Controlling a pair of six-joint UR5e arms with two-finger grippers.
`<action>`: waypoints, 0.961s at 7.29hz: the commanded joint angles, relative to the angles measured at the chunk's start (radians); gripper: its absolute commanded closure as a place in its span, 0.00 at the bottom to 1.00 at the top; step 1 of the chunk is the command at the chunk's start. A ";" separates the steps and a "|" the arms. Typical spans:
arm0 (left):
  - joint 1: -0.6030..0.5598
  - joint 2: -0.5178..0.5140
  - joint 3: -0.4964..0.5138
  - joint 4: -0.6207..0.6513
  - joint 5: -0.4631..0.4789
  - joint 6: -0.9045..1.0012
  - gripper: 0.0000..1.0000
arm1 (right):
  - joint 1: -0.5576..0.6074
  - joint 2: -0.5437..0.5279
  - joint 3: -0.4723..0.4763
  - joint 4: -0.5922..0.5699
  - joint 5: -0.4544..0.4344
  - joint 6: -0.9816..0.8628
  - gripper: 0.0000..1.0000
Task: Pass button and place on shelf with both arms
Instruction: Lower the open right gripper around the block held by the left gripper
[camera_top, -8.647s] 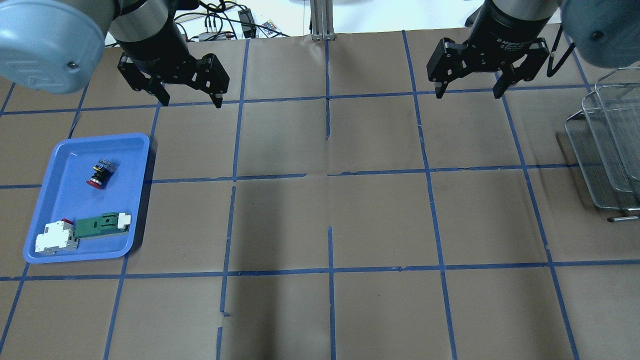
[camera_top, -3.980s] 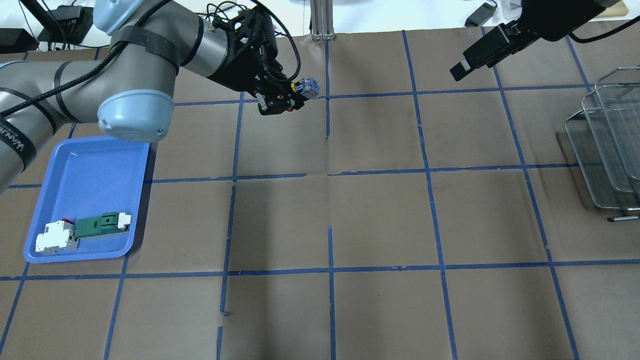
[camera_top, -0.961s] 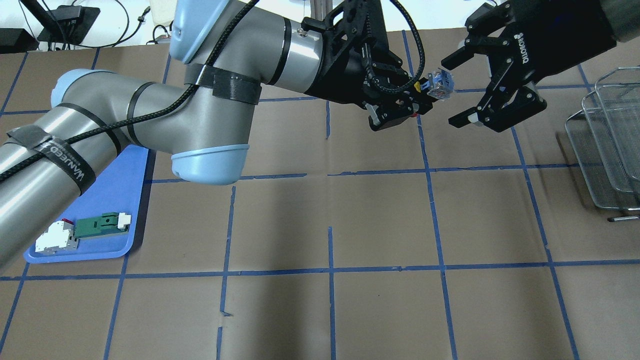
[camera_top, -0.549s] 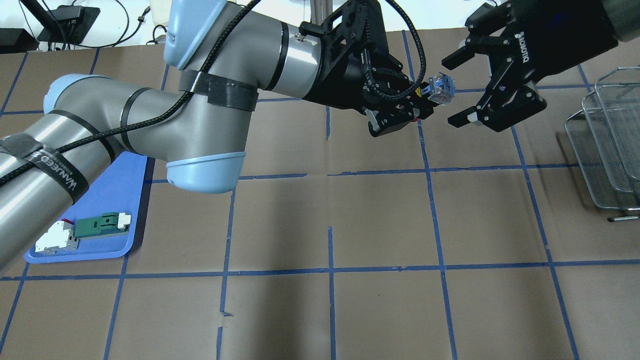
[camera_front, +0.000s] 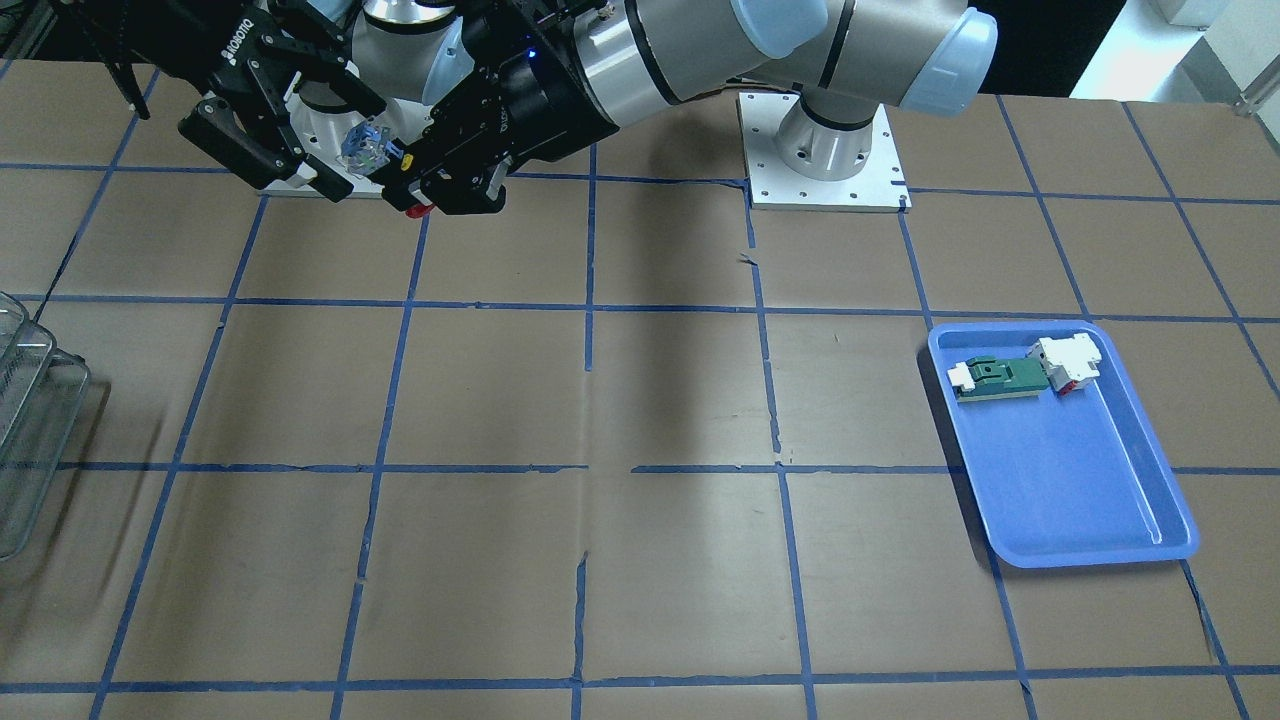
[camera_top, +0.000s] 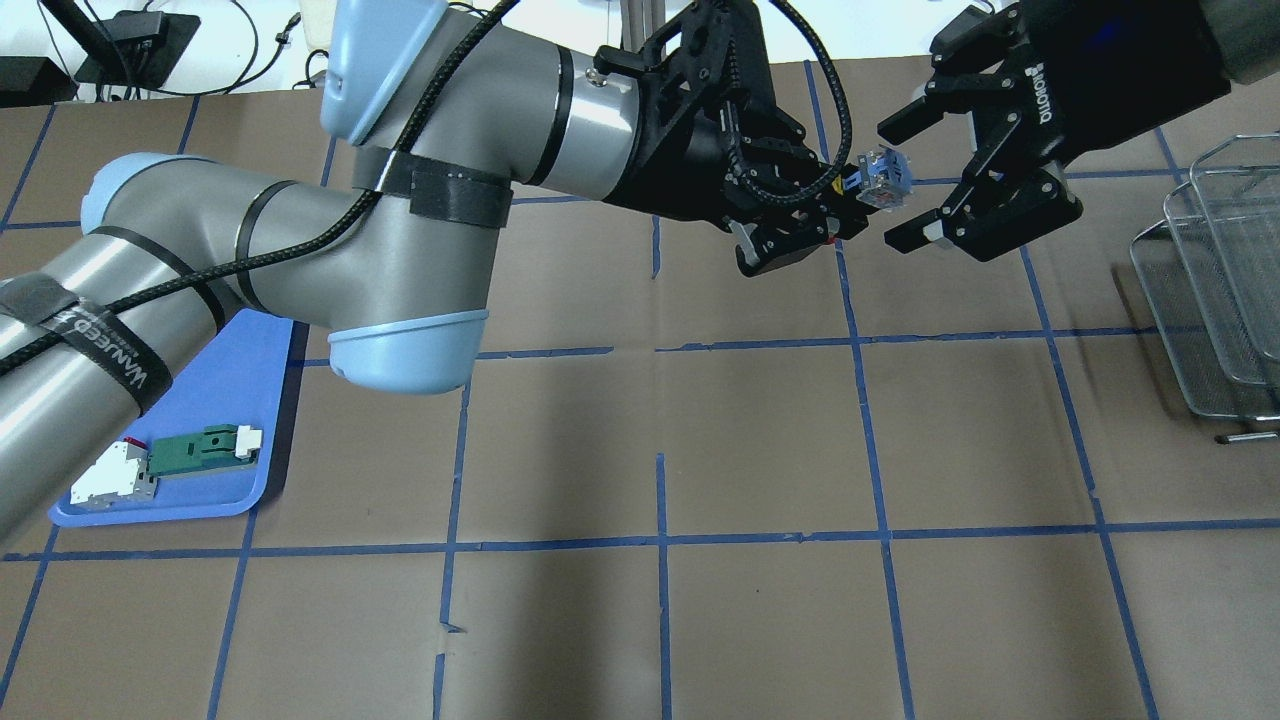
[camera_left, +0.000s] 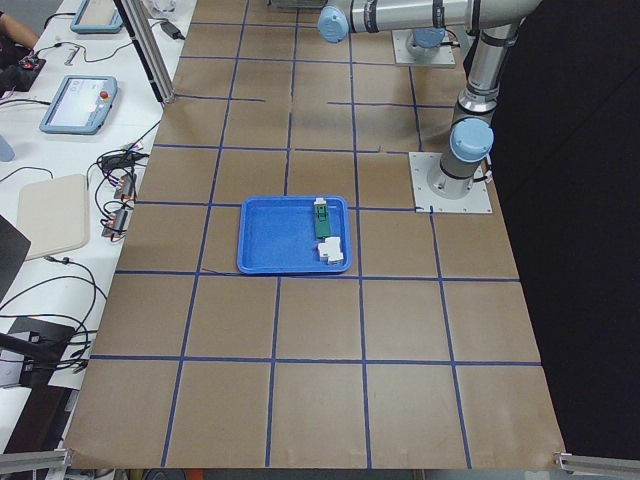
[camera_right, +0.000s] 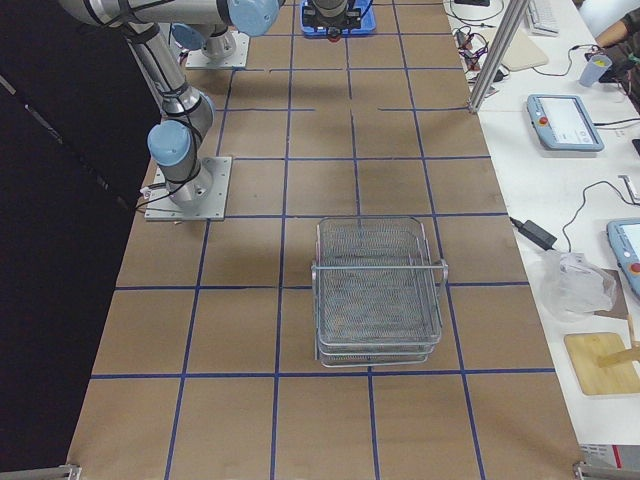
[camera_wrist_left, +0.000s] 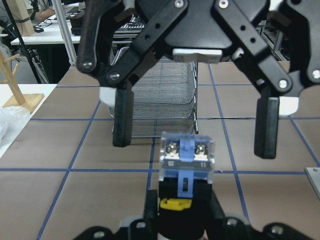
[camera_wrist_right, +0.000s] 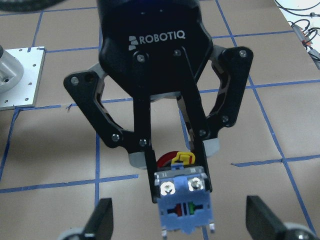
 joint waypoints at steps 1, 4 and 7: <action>0.001 0.004 -0.021 0.042 0.000 0.000 1.00 | 0.000 -0.010 0.000 0.001 0.003 0.002 0.15; 0.001 0.005 -0.026 0.043 0.000 0.000 1.00 | 0.002 -0.015 0.000 -0.005 0.017 -0.004 0.71; 0.001 0.010 -0.026 0.043 0.000 0.000 1.00 | 0.002 -0.016 0.000 -0.010 0.014 -0.012 1.00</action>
